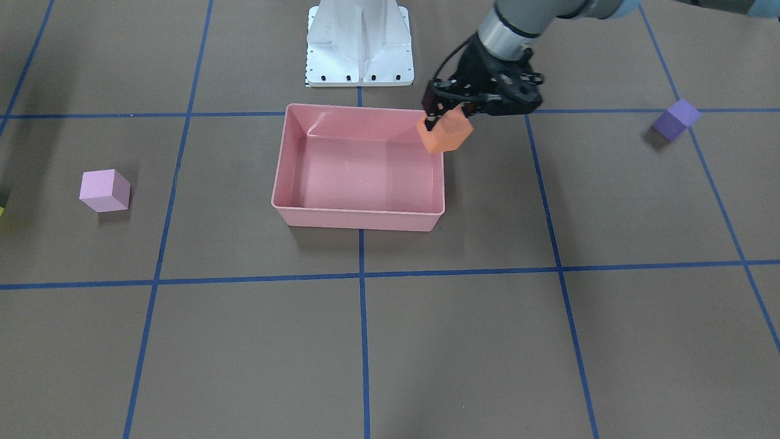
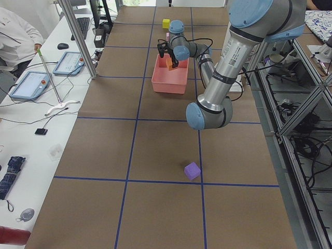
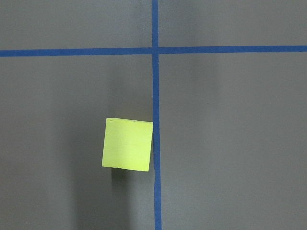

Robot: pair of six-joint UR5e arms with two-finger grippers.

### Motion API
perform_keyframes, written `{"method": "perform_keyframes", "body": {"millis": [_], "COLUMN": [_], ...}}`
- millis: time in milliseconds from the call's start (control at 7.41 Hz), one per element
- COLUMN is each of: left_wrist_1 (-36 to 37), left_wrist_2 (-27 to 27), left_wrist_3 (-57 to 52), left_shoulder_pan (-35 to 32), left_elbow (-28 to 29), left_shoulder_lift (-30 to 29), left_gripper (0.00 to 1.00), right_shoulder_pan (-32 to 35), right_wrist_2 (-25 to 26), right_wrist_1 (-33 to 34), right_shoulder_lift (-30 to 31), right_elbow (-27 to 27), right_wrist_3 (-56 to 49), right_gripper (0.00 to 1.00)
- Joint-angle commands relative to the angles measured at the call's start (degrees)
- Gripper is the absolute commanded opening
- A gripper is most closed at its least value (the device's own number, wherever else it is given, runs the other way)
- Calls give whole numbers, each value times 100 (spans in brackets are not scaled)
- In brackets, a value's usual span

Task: Place blocks into pink bin with both arms
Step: 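Carry the orange cube into the pink bin and release it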

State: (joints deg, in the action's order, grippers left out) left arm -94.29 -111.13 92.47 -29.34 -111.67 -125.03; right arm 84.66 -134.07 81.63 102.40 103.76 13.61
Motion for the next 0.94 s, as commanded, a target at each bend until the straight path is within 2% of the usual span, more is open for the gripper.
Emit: {"method": "perform_keyframes", "body": {"millis": [0,135,270,405,540,809], "left_wrist_1": [7,7,7,7,7,7], "left_wrist_2": [592,593,593,601,601,601], "left_wrist_3": [43,43,43,43,43,43], "left_shoulder_pan": [411,412,412,412,412,412], "left_elbow": [207,207,207,190,189,189], "left_shoulder_lift": [-171,-171,-162,-162,-153,-153], "left_gripper": [100,100,100,100,100,100], "right_shoulder_pan": [-842,-1298,-1894,-2570,-3082,-3620], "right_wrist_2": [48,65,353,921,1405,1908], "right_wrist_1": [-1223,-1899,-2549,-3087,-3231,-3233], "right_shoulder_lift": [0,26,43,35,26,-122], "right_elbow": [-5,4,4,4,82,206], "right_wrist_3": [1725,2542,3333,4020,4444,4563], "right_gripper": [100,100,100,100,100,100]}}
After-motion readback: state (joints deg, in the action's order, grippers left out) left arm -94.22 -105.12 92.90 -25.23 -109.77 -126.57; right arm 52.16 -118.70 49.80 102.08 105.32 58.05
